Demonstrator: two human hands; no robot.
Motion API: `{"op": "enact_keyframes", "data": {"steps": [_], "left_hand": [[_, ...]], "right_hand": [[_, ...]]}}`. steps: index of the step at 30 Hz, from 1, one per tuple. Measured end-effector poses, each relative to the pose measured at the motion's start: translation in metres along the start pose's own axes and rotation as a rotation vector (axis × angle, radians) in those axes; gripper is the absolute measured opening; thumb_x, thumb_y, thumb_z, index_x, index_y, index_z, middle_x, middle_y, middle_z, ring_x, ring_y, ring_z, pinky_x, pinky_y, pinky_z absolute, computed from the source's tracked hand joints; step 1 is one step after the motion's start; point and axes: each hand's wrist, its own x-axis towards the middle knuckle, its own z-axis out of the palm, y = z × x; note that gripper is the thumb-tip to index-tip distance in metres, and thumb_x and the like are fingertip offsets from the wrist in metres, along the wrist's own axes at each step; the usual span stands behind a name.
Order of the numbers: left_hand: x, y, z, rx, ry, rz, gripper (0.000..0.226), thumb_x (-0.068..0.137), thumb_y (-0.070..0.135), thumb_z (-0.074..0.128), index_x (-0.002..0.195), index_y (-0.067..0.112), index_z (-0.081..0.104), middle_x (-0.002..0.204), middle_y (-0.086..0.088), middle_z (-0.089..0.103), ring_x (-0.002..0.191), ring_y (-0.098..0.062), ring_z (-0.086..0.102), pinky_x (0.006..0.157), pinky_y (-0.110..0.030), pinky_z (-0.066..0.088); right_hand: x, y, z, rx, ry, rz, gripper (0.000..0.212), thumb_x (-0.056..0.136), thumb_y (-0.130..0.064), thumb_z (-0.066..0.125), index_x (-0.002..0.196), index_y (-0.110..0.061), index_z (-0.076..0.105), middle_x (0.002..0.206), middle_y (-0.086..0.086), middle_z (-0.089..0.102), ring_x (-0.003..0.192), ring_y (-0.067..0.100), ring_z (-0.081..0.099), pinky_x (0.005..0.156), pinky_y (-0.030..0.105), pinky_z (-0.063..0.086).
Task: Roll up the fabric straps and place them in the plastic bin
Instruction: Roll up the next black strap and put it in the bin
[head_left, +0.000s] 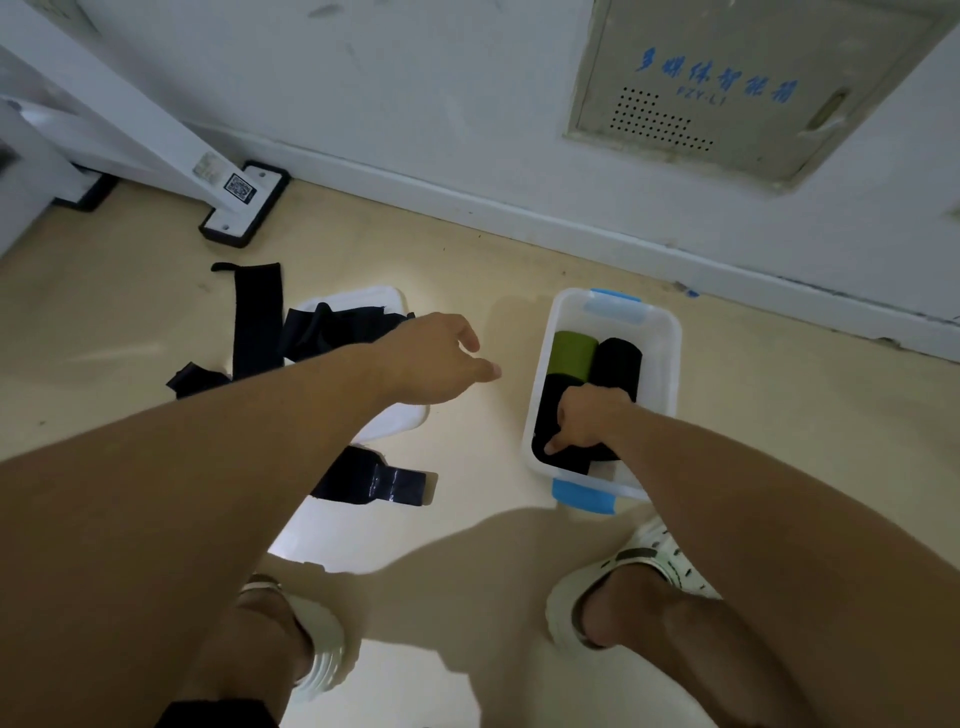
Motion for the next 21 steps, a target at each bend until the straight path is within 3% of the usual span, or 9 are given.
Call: {"op": "enact_keyframes", "data": {"steps": [2,5,7,9,12,17,21], "left_hand": [[-0.006,-0.009,-0.007,-0.009,0.015,-0.009,0.045,0.094,0.047,0.069,0.129,0.021,0.058,0.111,0.004,0.065,0.101,-0.012,0.060,0.086,-0.025,0.043],[-0.017,-0.025,-0.018,0.037,0.060,-0.024,0.045,0.093,0.050,0.069,0.127,0.022,0.063,0.115,0.008,0.063,0.105,-0.013,0.059,0.085,-0.025,0.042],[-0.027,-0.036,-0.025,0.044,0.080,-0.038,0.043,0.094,0.049,0.068,0.124,0.018,0.068,0.118,0.004,0.066,0.105,-0.016,0.060,0.087,-0.028,0.046],[-0.042,-0.046,-0.030,0.014,0.094,-0.054,0.034,0.097,0.041,0.067,0.112,0.010,0.069,0.114,-0.003,0.066,0.102,-0.020,0.061,0.091,-0.030,0.048],[-0.063,-0.066,-0.038,-0.032,0.114,-0.094,0.027,0.099,0.035,0.066,0.105,0.009,0.063,0.108,-0.008,0.062,0.099,-0.021,0.057,0.077,-0.020,0.043],[-0.093,-0.118,-0.053,-0.093,0.148,-0.206,0.043,0.097,0.041,0.068,0.131,0.016,0.062,0.125,0.000,0.063,0.115,-0.024,0.062,0.101,-0.036,0.050],[-0.111,-0.156,-0.056,-0.100,0.154,-0.285,0.043,0.099,0.042,0.065,0.135,0.019,0.061,0.126,0.002,0.059,0.109,-0.016,0.052,0.088,-0.026,0.038]], "right_hand": [[-0.001,-0.004,-0.021,-0.009,0.062,0.014,0.049,0.080,-0.062,0.072,0.094,-0.017,0.061,0.090,-0.005,0.061,0.093,0.023,0.063,0.076,0.036,0.048],[-0.007,-0.021,-0.055,-0.068,0.355,0.068,0.017,0.095,-0.027,0.059,0.107,-0.015,0.060,0.096,0.001,0.060,0.097,0.026,0.064,0.074,0.034,0.043],[-0.011,-0.040,-0.074,-0.047,0.493,0.086,0.017,0.091,-0.011,0.051,0.105,-0.015,0.059,0.097,0.005,0.064,0.089,0.028,0.063,0.072,0.032,0.041],[-0.013,-0.066,-0.084,0.015,0.545,0.052,0.021,0.085,-0.006,0.050,0.101,-0.015,0.060,0.096,0.005,0.066,0.082,0.027,0.060,0.070,0.031,0.041],[-0.013,-0.113,-0.082,0.137,0.483,-0.079,0.025,0.087,-0.012,0.051,0.107,-0.021,0.065,0.103,0.002,0.068,0.091,0.026,0.065,0.078,0.032,0.051],[-0.010,-0.195,-0.031,0.153,0.285,-0.268,0.031,0.090,-0.019,0.054,0.119,-0.026,0.062,0.117,-0.004,0.065,0.106,0.024,0.064,0.093,0.035,0.051],[0.001,-0.236,0.034,0.094,0.129,-0.255,0.030,0.095,-0.023,0.053,0.125,-0.022,0.057,0.123,0.001,0.063,0.108,0.026,0.064,0.089,0.035,0.050]]}}
